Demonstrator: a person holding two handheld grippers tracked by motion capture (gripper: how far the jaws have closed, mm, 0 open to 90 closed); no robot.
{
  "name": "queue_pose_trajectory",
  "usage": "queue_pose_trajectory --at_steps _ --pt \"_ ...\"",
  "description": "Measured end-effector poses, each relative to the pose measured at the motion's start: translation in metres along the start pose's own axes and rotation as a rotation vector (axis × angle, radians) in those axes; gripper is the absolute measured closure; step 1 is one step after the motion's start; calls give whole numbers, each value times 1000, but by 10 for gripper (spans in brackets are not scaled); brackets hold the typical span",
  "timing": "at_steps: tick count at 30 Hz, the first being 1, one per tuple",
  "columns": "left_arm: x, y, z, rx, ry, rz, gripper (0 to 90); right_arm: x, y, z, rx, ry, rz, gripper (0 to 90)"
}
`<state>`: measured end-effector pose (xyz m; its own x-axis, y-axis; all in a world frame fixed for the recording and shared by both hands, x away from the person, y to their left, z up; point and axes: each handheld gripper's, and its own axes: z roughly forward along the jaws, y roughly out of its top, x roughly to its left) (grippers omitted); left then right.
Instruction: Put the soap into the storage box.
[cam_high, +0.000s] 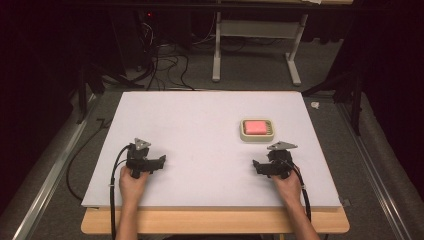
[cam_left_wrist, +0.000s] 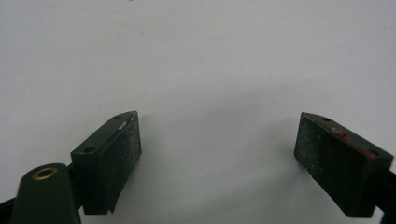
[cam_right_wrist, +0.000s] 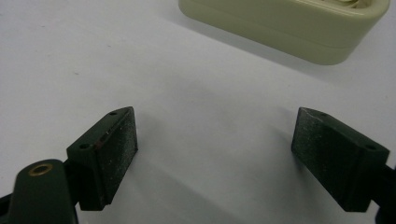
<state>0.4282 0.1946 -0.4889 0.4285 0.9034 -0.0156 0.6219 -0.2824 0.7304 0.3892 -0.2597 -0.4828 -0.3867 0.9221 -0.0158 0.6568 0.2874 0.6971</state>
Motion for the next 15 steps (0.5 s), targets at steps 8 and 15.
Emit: queue_pose_trajectory --at_steps 8,15 --pt "0 0 0 0 0 0 151 0 -1 0 -5 0 -2 146" --pt "0 0 0 0 0 0 151 0 0 0 -2 3 -1 145"
